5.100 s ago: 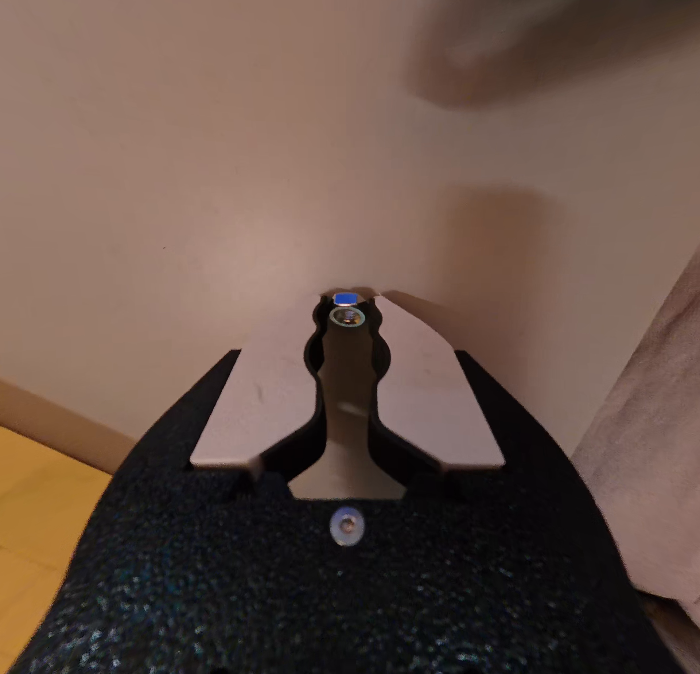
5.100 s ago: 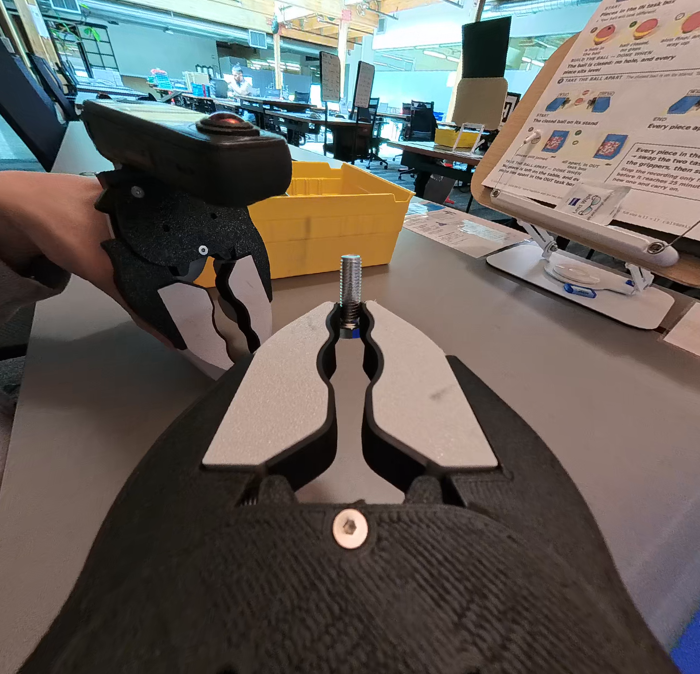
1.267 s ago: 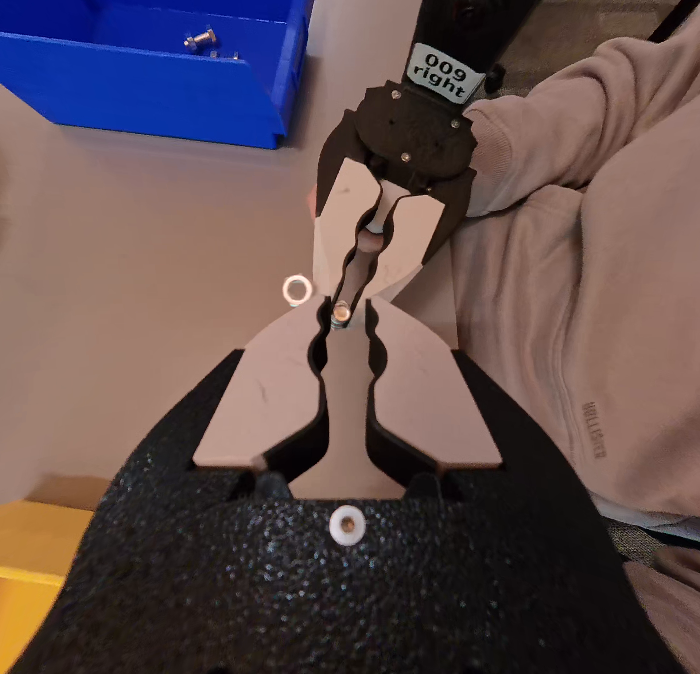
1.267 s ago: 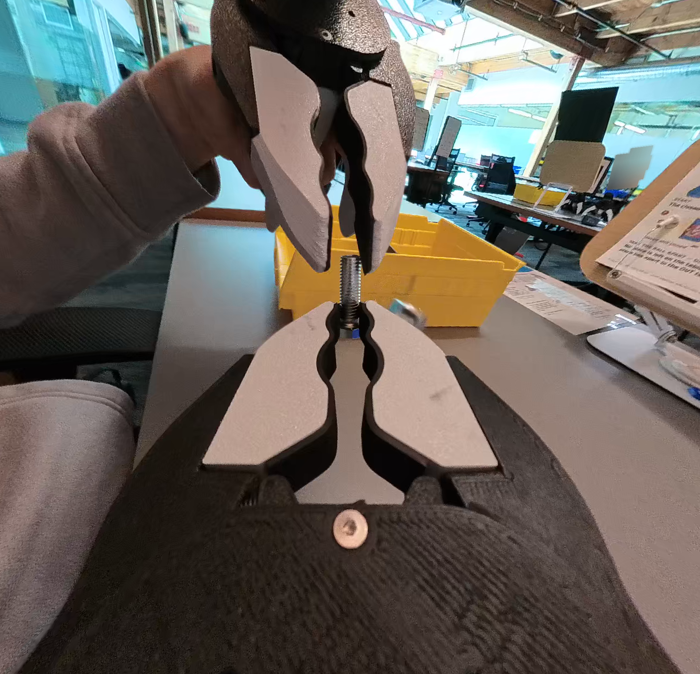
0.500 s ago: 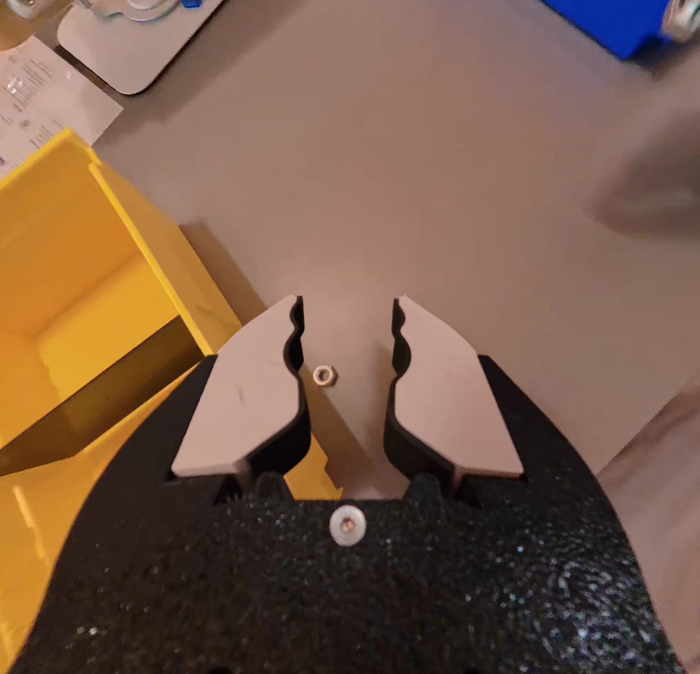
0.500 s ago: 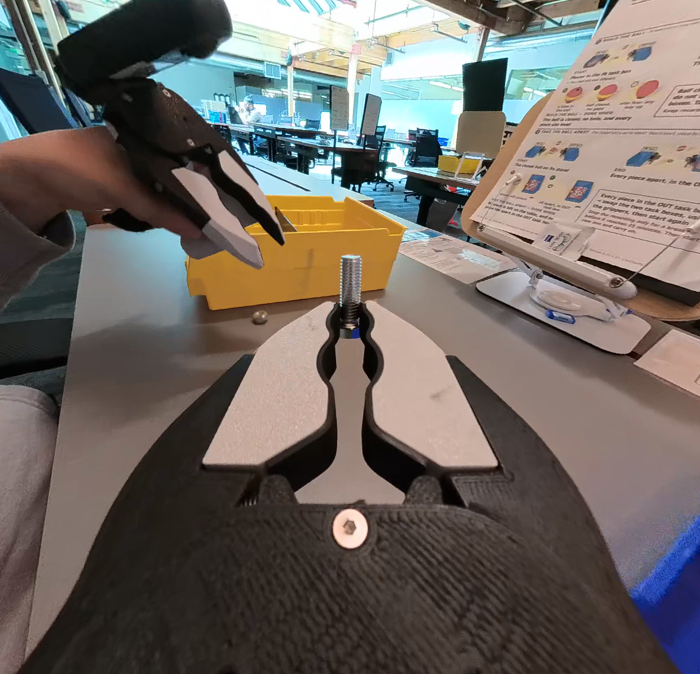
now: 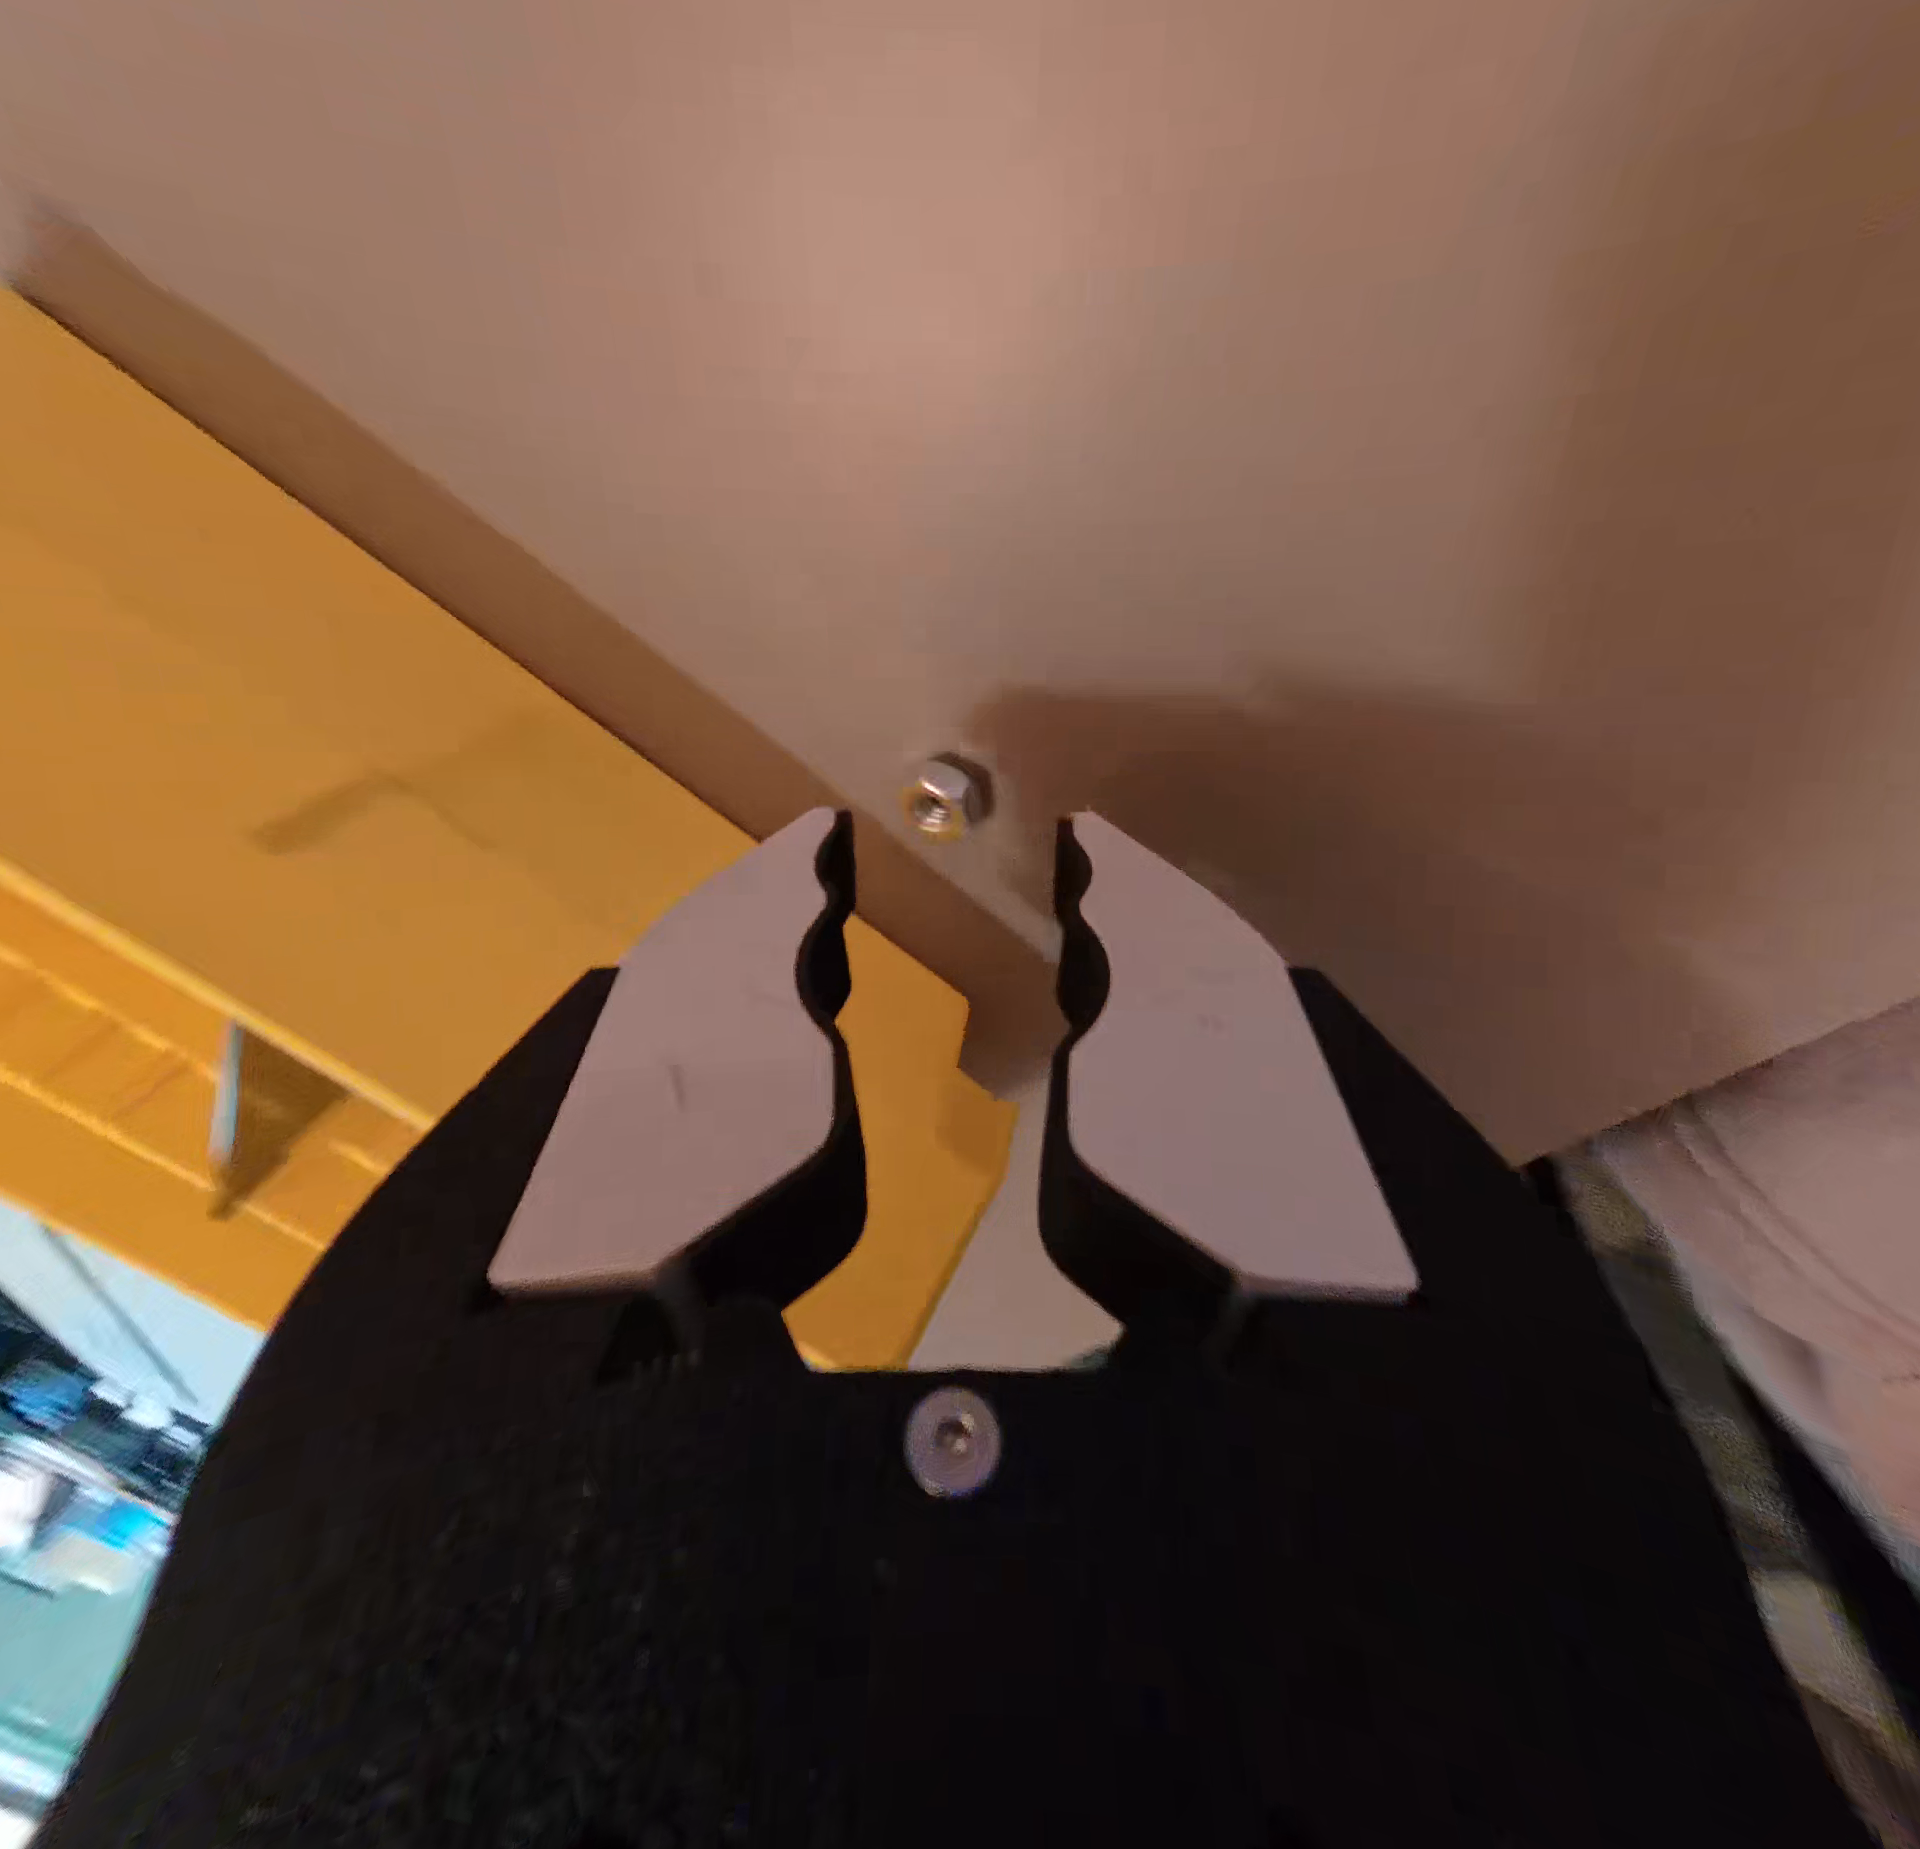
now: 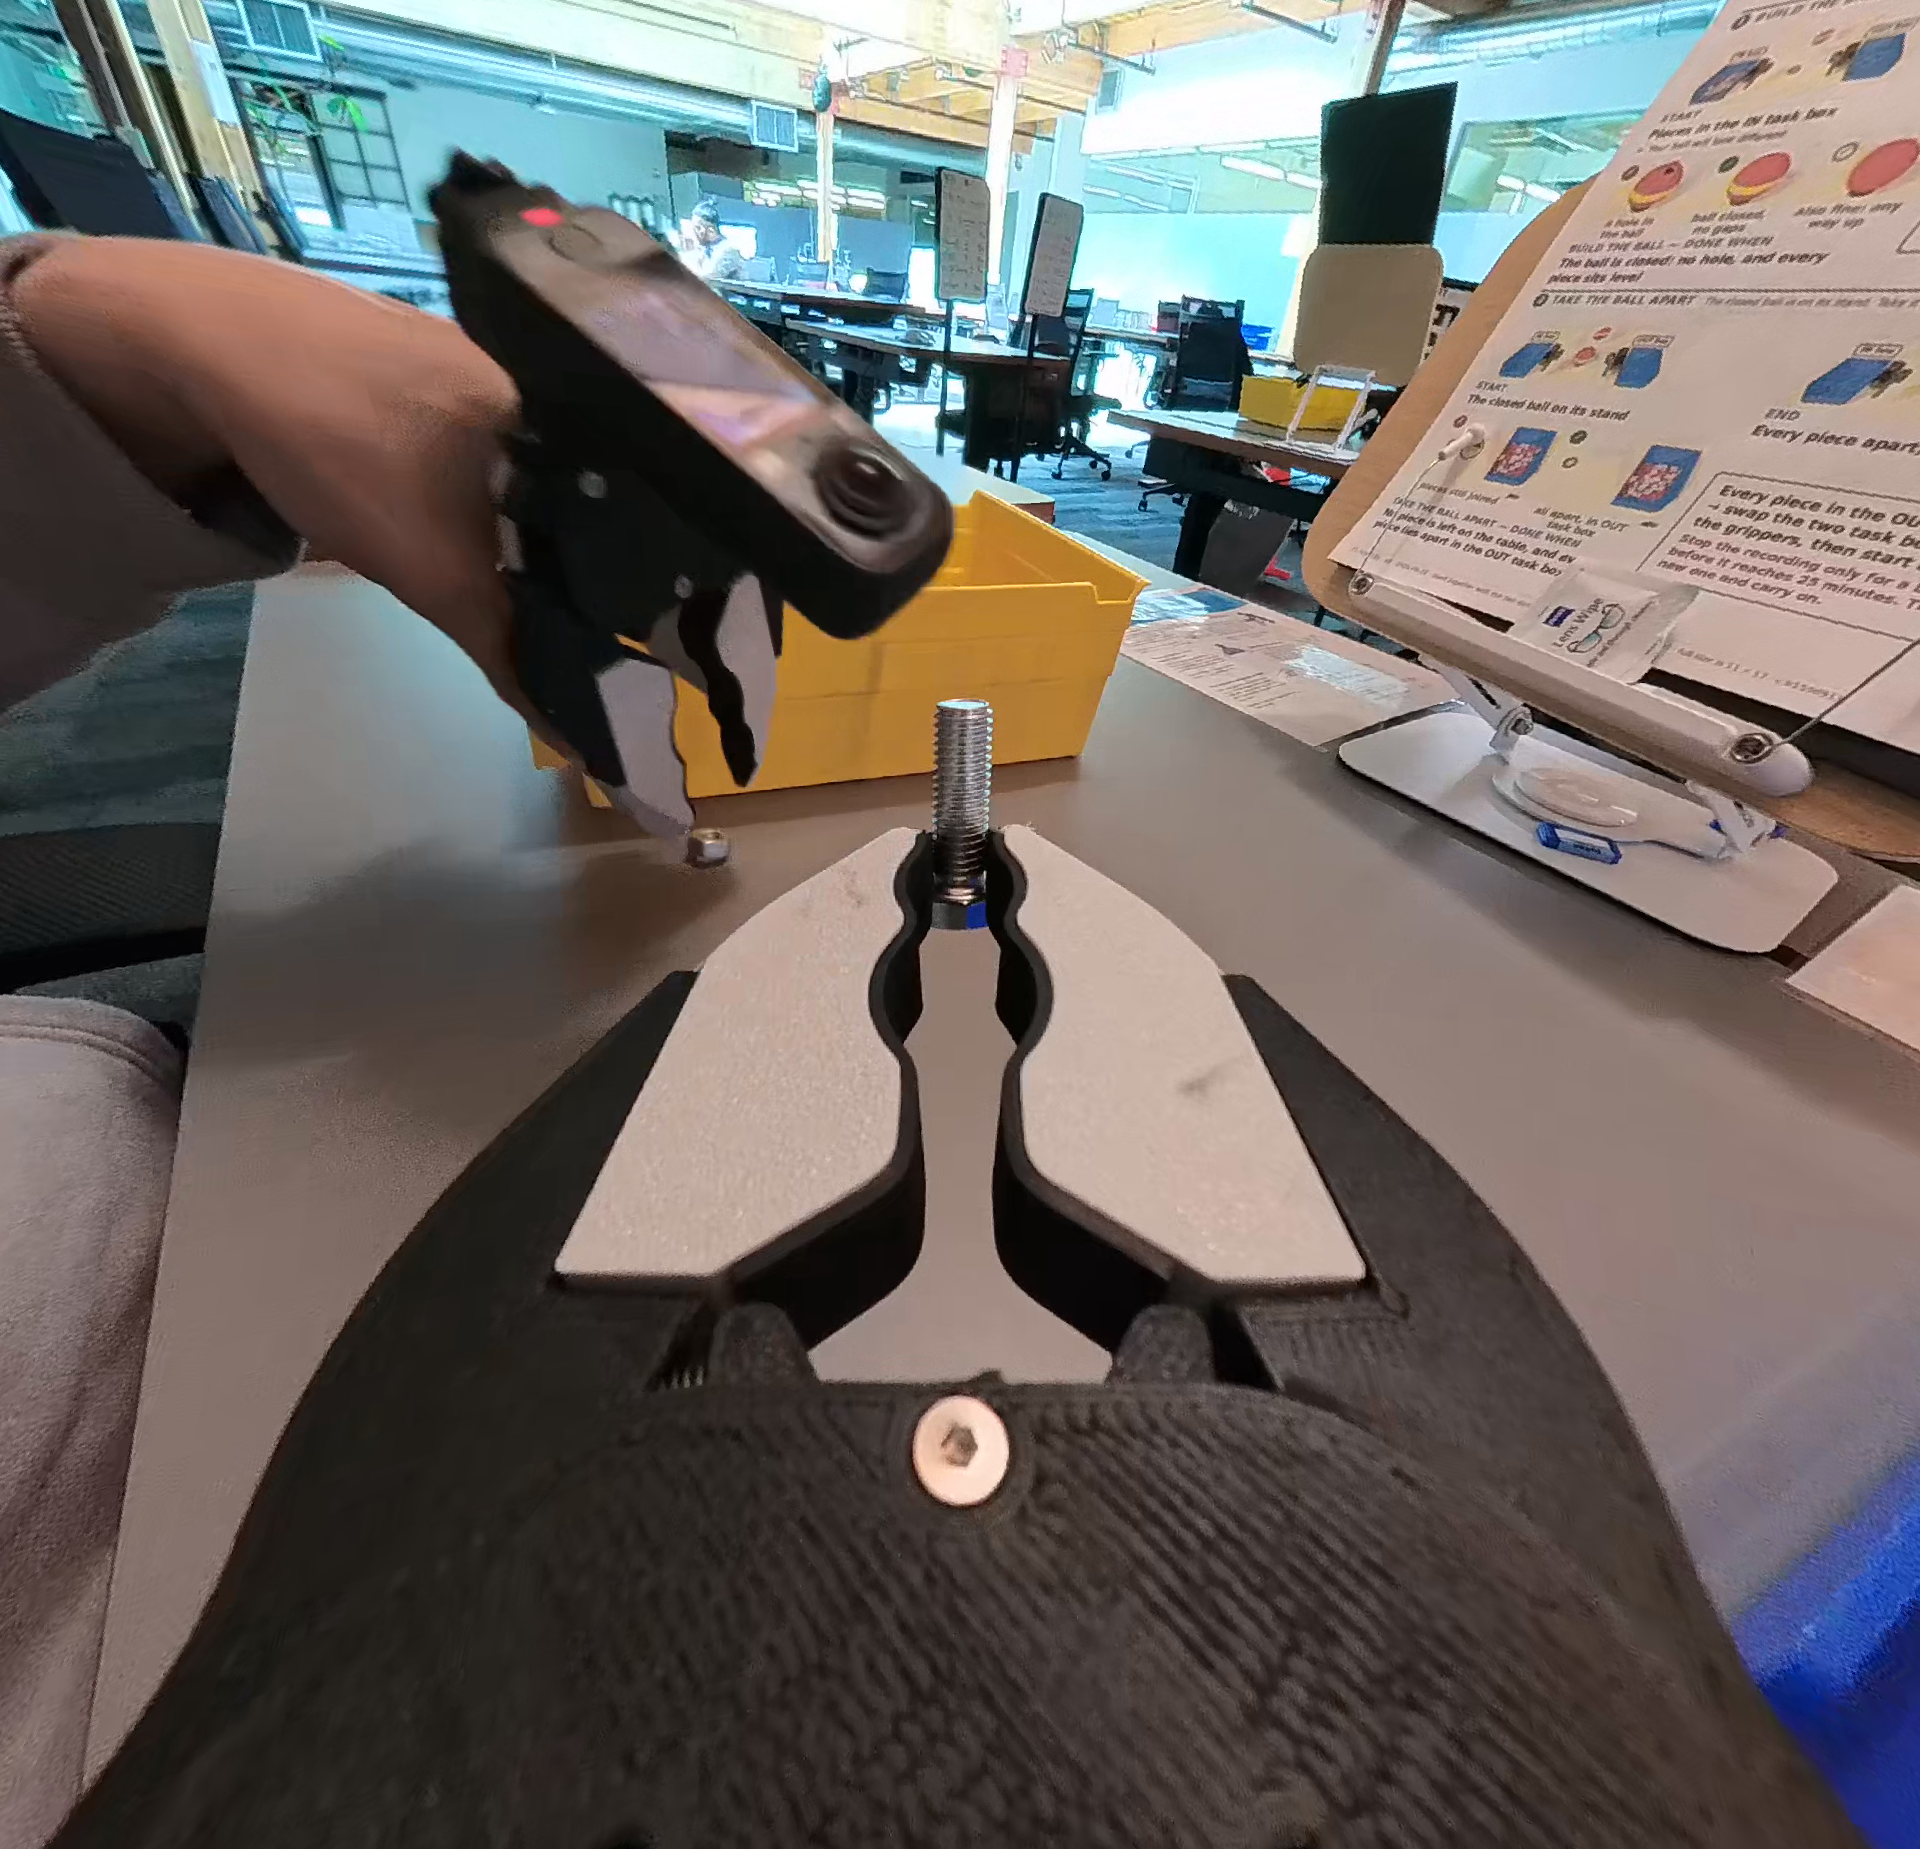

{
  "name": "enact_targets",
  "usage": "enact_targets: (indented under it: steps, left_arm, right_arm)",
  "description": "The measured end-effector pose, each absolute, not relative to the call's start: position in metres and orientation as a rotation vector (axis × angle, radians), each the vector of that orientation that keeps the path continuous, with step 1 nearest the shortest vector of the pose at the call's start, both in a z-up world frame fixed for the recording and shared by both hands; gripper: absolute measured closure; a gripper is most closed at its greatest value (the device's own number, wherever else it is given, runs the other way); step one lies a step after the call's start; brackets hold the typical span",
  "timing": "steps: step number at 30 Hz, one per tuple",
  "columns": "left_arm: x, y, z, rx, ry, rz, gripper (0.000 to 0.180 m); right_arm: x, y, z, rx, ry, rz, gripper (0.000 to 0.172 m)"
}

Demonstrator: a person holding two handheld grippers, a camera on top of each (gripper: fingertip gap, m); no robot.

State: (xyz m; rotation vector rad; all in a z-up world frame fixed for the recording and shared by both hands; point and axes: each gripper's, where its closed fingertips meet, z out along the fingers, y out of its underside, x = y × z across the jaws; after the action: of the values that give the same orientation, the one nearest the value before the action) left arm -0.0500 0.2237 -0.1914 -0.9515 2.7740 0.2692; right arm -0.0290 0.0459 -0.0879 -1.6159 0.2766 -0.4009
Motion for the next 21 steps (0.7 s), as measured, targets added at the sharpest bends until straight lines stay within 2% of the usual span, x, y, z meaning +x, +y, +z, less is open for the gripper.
enact_targets:
  steps: [1, 6, 13, 21]
  left_arm:
    - [-0.052, 0.225, -0.197, -1.071, 2.783, 0.302, 0.147]
    - [-0.042, 0.238, -0.212, -1.473, 2.627, 0.247, 0.139]
    - [-0.051, 0.242, -0.212, -1.737, 2.422, 0.083, 0.153]
    - [-0.038, 0.252, -0.222, -1.757, 2.300, 0.114, 0.166]
  right_arm:
    - [-0.028, 0.044, -0.088, -1.616, 0.278, -0.405, 0.163]
    - [-0.025, 0.036, -0.085, -1.598, 0.293, -0.403, 0.163]
    - [-0.024, 0.035, -0.086, -1.596, 0.302, -0.395, 0.163]
    - [-0.025, 0.038, -0.089, -1.608, 0.297, -0.389, 0.163]
